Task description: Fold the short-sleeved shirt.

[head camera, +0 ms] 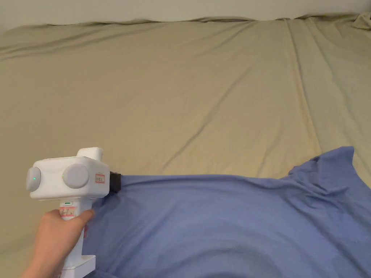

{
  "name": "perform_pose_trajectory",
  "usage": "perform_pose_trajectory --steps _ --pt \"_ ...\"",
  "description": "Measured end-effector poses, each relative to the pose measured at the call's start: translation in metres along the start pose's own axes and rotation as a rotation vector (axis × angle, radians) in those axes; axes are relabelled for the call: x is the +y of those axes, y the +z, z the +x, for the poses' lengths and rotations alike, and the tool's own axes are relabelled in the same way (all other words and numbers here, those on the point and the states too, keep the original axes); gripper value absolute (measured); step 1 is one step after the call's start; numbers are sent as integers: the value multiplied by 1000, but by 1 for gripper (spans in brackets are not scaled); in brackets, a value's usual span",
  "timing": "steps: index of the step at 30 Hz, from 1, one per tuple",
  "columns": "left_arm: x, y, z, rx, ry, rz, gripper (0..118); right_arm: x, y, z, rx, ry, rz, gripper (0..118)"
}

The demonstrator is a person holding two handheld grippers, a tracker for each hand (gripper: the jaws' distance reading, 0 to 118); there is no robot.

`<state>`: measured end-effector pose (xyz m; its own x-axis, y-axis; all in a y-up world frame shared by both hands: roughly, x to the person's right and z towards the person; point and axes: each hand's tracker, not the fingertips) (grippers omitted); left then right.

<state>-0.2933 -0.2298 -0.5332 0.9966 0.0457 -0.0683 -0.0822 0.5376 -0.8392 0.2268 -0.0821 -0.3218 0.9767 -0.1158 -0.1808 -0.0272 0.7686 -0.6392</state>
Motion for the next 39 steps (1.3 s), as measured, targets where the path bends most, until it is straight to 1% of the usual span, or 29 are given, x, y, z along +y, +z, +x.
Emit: perform_pose_trajectory --steps 2,5,7,9,10,11,12,13,14,15,16,18,20,21,22,24,25,26,27,28,29,30,31,32,33,35,38,39 --pt "2 2 4 -38 9 -26 4 0 -6 0 5 5 -11 3" --pt "5 8 10 -4 -29 -26 4 0 -10 1 17 8 -16 3" --pt "8 22 13 -21 -38 -12 4 4 -12 2 22 7 -18 3" --pt "11 39 14 -42 -55 38 4 13 -15 7 24 12 -15 3" --pt "12 49 15 -50 -57 47 4 21 -19 12 26 7 -20 5" --pt "12 59 16 -61 -56 65 4 29 -27 21 48 -29 -54 46" --pt "11 71 18 -74 -49 89 4 38 -39 30 51 -47 -89 97" --pt "10 79 18 -82 -40 108 4 43 -55 38 35 -51 -133 118" --pt "9 85 18 -89 -37 113 4 47 -71 48 32 -47 -152 118" --pt "8 89 18 -94 -38 115 4 56 -85 56 10 -44 -132 118" --pt "6 95 20 -98 -40 123 4 60 -107 66 -36 -65 -164 118" --pt "4 97 20 -99 -37 126 4 65 -151 89 -60 -94 -235 118" --pt "6 93 15 -101 -26 146 4 62 -195 111 -93 -150 -344 118" --pt "7 93 15 -105 -20 146 4 57 -216 120 -111 -164 -382 117" --pt "8 90 14 -117 -9 132 4 52 -234 128 -129 -189 -424 111" --pt "7 85 16 -129 -2 125 4 42 -251 139 -151 -258 -472 60" --pt "7 84 17 -126 -6 121 4 39 -255 140 -140 -261 -478 47" --pt "7 83 18 -120 -14 118 4 41 -248 134 -229 -174 -455 19" --pt "8 82 19 -118 -20 117 4 46 -238 129 -218 -111 -417 5" --pt "9 81 20 -124 -26 115 4 48 -238 129 -153 -122 -415 5" --pt "9 81 21 -127 -30 113 4 48 -237 128 -151 -134 -408 5" --pt "9 81 22 -123 -34 115 4 48 -234 121 -196 -102 -416 5" --pt "10 82 23 -122 -38 116 4 49 -233 117 -199 -44 -409 5" --pt "9 86 25 -125 -39 117 4 49 -232 114 -208 -15 -404 5" --pt "9 89 25 -125 -43 123 4 51 -227 113 -197 -19 -396 5" --pt "9 99 23 -130 -47 136 4 57 -213 106 -188 -11 -331 5" --pt "6 122 18 -134 -49 175 4 69 -180 102 -180 20 -246 5" --pt "2 132 16 -139 -48 195 4 71 -162 95 -171 33 -216 5"
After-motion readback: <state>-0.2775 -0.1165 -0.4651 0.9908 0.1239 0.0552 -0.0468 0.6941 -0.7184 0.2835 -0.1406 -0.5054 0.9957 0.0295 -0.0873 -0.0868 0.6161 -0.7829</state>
